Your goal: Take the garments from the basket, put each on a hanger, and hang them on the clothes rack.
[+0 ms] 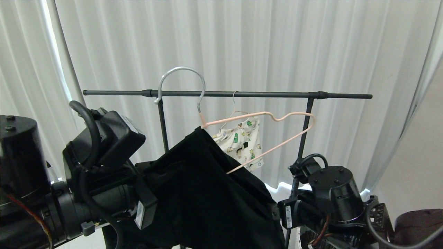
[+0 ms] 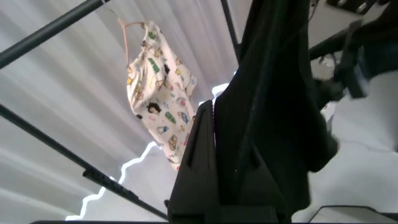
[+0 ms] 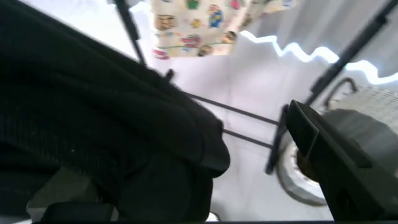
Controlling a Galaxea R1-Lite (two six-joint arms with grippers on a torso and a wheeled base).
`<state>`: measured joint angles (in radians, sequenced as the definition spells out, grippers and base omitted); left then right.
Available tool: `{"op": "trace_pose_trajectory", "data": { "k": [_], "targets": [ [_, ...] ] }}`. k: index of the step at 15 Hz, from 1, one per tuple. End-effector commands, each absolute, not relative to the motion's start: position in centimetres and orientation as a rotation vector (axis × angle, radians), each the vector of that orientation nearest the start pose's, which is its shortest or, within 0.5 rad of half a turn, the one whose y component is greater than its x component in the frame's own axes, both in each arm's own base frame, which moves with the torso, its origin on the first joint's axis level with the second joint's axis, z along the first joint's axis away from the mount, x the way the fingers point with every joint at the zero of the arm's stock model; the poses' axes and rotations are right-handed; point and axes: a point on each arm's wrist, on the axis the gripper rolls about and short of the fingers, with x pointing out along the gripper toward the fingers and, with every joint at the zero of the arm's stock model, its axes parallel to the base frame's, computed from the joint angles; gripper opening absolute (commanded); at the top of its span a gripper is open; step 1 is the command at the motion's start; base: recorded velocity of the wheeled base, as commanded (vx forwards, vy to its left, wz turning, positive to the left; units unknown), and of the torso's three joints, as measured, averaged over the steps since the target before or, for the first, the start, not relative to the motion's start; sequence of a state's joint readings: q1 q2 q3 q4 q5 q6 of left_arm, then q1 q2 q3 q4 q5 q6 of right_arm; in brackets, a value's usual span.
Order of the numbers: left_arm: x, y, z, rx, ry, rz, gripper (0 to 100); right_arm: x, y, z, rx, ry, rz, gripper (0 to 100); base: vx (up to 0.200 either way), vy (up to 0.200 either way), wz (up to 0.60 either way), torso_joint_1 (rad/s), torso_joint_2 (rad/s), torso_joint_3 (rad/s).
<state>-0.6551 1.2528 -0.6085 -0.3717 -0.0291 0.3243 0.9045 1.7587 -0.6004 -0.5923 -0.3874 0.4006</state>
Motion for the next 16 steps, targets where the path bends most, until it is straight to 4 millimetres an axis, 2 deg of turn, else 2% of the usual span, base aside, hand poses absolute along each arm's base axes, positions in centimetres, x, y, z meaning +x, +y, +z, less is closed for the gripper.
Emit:
{"op": "trace_pose_trajectory", "data": {
  "k": [1,6,8,11,14,16],
  "targets": [
    [14.9,-11.4,20.8,0.399,0.165,-0.714,0,18.4,19.7,11.6,0.053,0.530,0.353,100,0.000,0.000,0.00,0.000,0.00,0.000],
    [13.0,-10.1,20.2,0.394,0.152,-0.745,0,21.1,16.6,11.9,0.053,0.509,0.223,100,0.000,0.000,0.00,0.000,0.00,0.000],
    [12.0,-9.3,18.8,0.435,0.175,-0.758,0,22.0,15.6,12.0,0.060,0.508,0.191,100,0.000,0.000,0.00,0.000,0.00,0.000],
    [11.1,-8.9,16.0,0.511,0.239,-0.843,0,22.0,15.5,12.1,0.055,0.504,0.195,100,0.000,0.000,0.00,0.000,0.00,0.000],
    [11.8,-9.2,14.9,0.537,0.310,-0.835,0,21.8,15.4,12.6,0.053,0.489,0.207,100,0.000,0.000,0.00,0.000,0.00,0.000],
    [12.3,-9.4,13.9,0.570,0.377,-0.788,0,21.3,15.2,13.8,0.065,0.462,0.265,100,0.000,0.000,0.00,0.000,0.00,0.000]
  ]
}}
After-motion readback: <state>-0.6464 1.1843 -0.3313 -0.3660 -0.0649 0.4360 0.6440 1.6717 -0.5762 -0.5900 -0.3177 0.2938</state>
